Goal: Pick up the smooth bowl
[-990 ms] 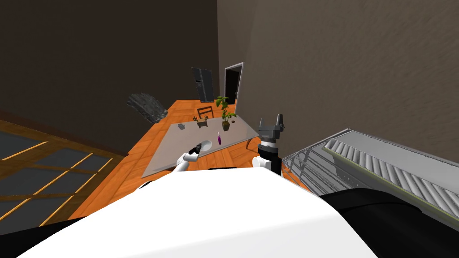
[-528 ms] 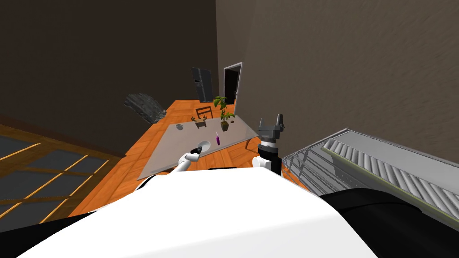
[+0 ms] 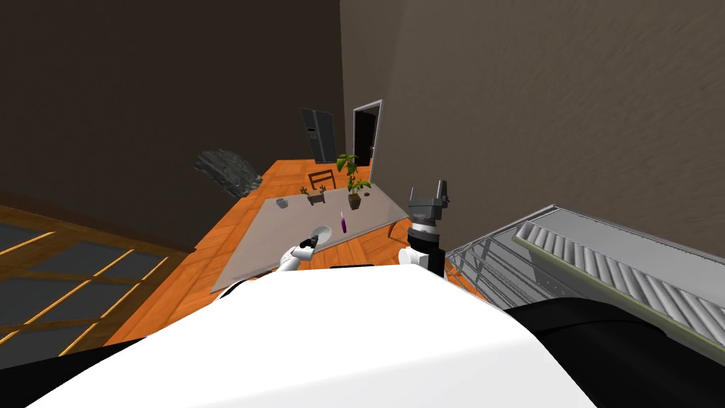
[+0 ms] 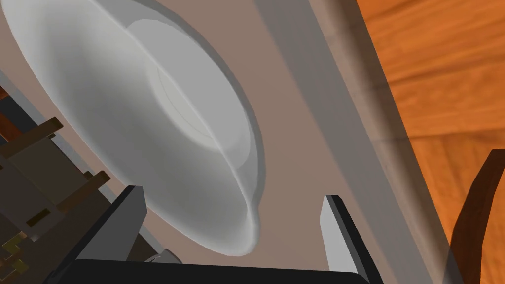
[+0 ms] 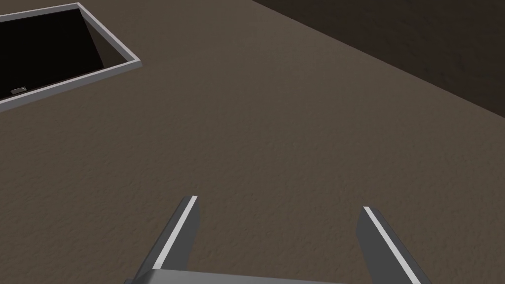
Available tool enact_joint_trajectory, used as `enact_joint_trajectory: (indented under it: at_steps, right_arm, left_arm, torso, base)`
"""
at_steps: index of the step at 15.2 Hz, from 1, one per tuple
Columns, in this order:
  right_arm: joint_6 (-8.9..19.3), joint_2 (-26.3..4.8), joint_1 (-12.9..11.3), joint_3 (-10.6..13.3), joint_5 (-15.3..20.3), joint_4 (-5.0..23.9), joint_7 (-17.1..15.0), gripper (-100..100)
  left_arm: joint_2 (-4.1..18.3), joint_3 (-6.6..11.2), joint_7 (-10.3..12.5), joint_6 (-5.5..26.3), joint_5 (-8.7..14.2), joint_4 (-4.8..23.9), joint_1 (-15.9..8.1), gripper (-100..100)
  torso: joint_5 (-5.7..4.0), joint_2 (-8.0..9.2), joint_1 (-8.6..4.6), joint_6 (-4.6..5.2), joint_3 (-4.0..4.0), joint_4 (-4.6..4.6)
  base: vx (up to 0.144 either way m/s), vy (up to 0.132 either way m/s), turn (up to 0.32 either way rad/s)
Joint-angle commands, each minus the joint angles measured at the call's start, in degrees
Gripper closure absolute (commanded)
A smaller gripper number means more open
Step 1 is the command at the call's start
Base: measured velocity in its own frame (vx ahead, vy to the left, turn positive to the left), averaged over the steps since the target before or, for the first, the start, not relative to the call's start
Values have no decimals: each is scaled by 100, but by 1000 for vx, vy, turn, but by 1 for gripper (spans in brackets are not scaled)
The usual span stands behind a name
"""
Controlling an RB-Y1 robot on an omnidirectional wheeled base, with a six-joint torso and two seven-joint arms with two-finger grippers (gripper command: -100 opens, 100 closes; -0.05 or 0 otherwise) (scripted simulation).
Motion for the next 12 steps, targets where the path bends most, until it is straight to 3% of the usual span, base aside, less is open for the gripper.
enact_joint_trajectory:
  at_steps: [1,2,3,7,8,12]
  right_arm:
    - [0,0,0,0,0,0,0,0]
    - [0,0,0,0,0,0,0,0]
    - [0,0,-1,0,0,0,0,0]
    - [0,0,-2,0,0,1,0,0]
    - [0,0,-1,0,0,0,0,0]
    - [1,0,-2,0,0,1,0,0]
  left_arm:
    - [-4,17,17,-154,-27,158,-13,-100]
    - [1,12,9,-80,-14,125,-38,-100]
    - [1,15,13,-118,-16,162,-49,100]
    - [-5,-16,-26,-140,-38,150,-59,100]
    - [-2,14,3,66,-5,24,-97,100]
    - [0,10,-13,341,22,-143,-202,100]
  torso:
    - [0,0,0,0,0,0]
    - [0,7,-2,0,3,1]
    - [-1,16,-2,0,9,3]
    - [-3,31,-8,-25,17,5]
    - [-4,31,-6,-30,16,3]
    - [-4,78,-4,-34,42,12]
  base:
    - [58,-2,0]
    - [30,-2,0]
    - [13,-1,1]
    - [4,0,-20]
    - [-56,0,29]
    - [-108,-3,19]
